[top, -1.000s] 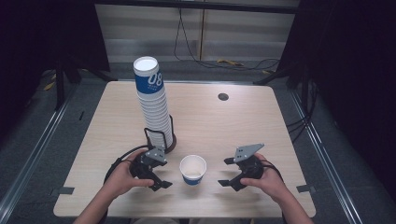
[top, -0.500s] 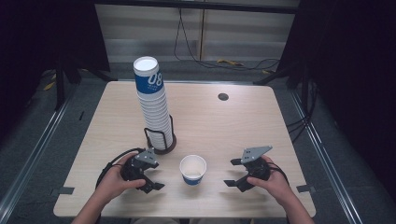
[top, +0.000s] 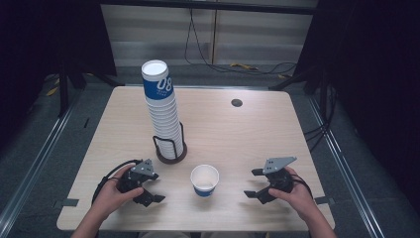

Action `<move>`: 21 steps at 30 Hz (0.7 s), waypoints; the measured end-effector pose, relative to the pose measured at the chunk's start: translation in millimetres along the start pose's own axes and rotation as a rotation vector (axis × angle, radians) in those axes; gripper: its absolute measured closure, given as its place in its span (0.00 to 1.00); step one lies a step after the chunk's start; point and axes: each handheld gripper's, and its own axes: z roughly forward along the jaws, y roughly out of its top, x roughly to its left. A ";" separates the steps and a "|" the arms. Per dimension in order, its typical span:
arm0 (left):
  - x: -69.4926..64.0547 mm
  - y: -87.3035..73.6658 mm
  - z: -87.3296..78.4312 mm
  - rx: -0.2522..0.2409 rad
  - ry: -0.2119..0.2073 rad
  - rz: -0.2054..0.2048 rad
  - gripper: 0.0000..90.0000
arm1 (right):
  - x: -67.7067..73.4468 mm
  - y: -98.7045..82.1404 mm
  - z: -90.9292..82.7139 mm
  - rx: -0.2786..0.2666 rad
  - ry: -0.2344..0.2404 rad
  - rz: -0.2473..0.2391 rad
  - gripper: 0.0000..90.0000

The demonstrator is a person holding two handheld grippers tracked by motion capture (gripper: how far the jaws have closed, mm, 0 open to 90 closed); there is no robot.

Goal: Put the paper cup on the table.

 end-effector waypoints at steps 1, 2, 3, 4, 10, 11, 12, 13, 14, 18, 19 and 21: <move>0.4 -1.9 -1.0 0.002 -0.001 -0.003 0.18 | -0.6 -0.9 -0.8 -0.001 -0.002 -0.002 0.17; 1.3 -3.4 -1.3 -0.006 -0.003 0.001 0.18 | -0.8 -1.8 -1.4 -0.001 -0.002 0.003 0.17; 1.8 -5.0 -1.9 -0.010 -0.002 -0.002 0.18 | -1.3 -2.6 -2.1 0.001 -0.007 0.000 0.17; 2.3 -6.4 -2.9 -0.005 0.001 -0.003 0.18 | -1.4 -3.7 -2.8 0.001 -0.007 0.002 0.17; 7.1 -15.5 -7.5 -0.012 0.022 -0.012 0.18 | -4.1 -11.9 -6.2 -0.002 -0.023 0.015 0.17; 7.7 -16.3 -8.8 -0.014 0.026 -0.017 0.18 | -4.7 -13.4 -6.5 -0.003 -0.024 0.017 0.17; 8.3 -17.2 -9.4 -0.019 0.029 -0.021 0.18 | -5.1 -14.7 -6.6 -0.006 -0.027 0.020 0.17; 9.1 -18.0 -10.2 -0.019 0.028 -0.018 0.18 | -5.3 -15.8 -6.9 -0.006 -0.027 0.024 0.17; 9.2 -18.9 -10.2 -0.024 0.031 -0.021 0.18 | -5.6 -16.8 -7.0 -0.003 -0.030 0.023 0.17; 10.6 -22.9 -11.1 -0.038 0.047 -0.015 0.18 | -6.7 -21.1 -7.1 0.006 -0.043 0.015 0.17; 11.0 -23.6 -12.1 -0.032 0.054 -0.014 0.18 | -7.1 -22.2 -7.0 0.004 -0.045 0.016 0.17; 11.4 -25.4 -12.0 -0.046 0.059 -0.010 0.18 | -8.1 -23.8 -7.5 0.007 -0.054 0.015 0.17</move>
